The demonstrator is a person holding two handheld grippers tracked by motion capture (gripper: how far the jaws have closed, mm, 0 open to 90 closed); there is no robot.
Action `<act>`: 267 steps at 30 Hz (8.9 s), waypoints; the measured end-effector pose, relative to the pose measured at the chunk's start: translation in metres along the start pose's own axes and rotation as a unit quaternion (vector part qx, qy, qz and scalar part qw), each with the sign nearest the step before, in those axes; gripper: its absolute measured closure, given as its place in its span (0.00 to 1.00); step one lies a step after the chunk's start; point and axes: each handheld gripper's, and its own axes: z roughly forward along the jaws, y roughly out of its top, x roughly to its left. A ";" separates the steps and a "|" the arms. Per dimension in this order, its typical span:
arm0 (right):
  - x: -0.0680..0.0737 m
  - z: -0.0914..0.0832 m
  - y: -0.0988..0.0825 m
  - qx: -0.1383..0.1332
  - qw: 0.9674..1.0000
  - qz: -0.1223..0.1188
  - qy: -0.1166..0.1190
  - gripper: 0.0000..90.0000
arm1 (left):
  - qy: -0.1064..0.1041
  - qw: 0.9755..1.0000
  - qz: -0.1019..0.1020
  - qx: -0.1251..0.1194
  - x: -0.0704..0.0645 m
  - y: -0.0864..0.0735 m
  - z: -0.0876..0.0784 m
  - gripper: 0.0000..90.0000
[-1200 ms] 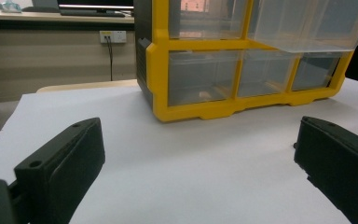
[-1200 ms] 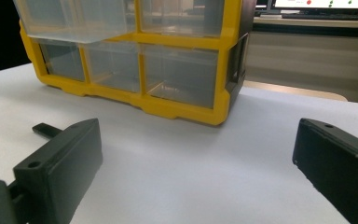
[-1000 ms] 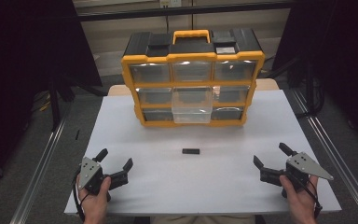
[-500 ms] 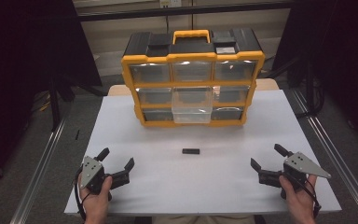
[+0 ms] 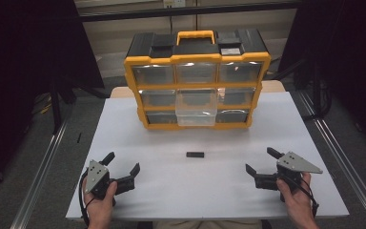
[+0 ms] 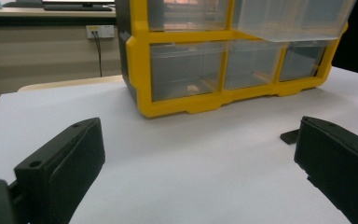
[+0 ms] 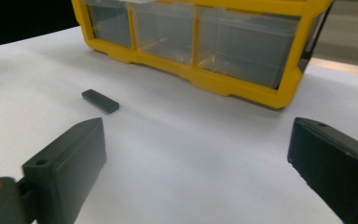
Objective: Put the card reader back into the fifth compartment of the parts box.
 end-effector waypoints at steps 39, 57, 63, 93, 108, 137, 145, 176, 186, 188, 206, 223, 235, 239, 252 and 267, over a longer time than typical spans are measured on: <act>0.055 0.077 0.036 0.162 0.963 -0.088 0.197 0.03 | 0.004 1.000 -0.005 0.006 0.004 0.000 -0.002 0.02; 0.071 0.120 0.041 0.247 0.932 -0.120 0.237 0.06 | 0.006 1.000 0.000 0.009 0.004 0.000 -0.002 0.02; 0.074 0.130 0.048 0.267 0.924 -0.140 0.236 0.10 | 0.005 1.000 -0.006 0.009 0.004 0.000 -0.001 0.02; 0.092 0.185 0.077 0.332 0.882 -0.217 0.256 0.22 | -0.003 1.000 -0.007 0.013 0.005 0.000 -0.001 0.02; 0.091 0.201 0.077 0.367 0.866 -0.242 0.238 0.37 | -0.003 1.000 -0.005 0.017 0.006 -0.001 -0.001 0.02; 0.090 0.207 0.080 0.407 0.839 -0.242 0.268 0.82 | -0.007 1.000 -0.001 0.019 0.006 -0.001 -0.002 0.02; 0.090 0.209 0.081 0.411 0.838 -0.241 0.267 0.82 | -0.008 1.000 -0.003 0.018 0.006 0.000 -0.002 0.02; 0.069 0.174 0.088 0.337 0.885 -0.175 0.271 0.82 | -0.005 1.000 -0.002 0.018 0.006 -0.001 -0.003 0.02; 0.074 0.165 0.092 0.303 0.892 -0.164 0.291 0.82 | -0.001 1.000 -0.002 0.016 0.006 0.000 -0.005 0.02; 0.075 0.161 0.092 0.295 0.894 -0.168 0.292 0.82 | -0.001 1.000 -0.001 0.016 0.007 -0.001 -0.005 0.02; 0.077 0.139 0.099 0.246 0.906 -0.169 0.302 0.82 | -0.006 1.000 -0.005 0.013 0.006 0.000 -0.006 0.02; 0.067 0.120 0.121 0.197 0.920 -0.154 0.303 0.82 | -0.005 1.000 -0.005 0.013 0.006 0.000 -0.006 0.02; 0.060 0.109 0.134 0.173 0.926 -0.153 0.299 0.82 | -0.006 1.000 -0.002 0.015 0.006 0.000 -0.006 0.02; 0.060 0.106 0.139 0.163 0.928 -0.153 0.298 0.82 | -0.005 1.000 0.000 0.016 0.006 0.000 -0.005 0.02; 0.061 0.094 0.152 0.132 0.932 -0.150 0.303 0.82 | -0.008 1.000 -0.001 0.014 0.006 0.000 -0.005 0.02; 0.059 0.086 0.169 0.112 0.934 -0.154 0.302 0.82 | -0.003 1.000 -0.003 0.009 0.006 0.000 -0.006 0.02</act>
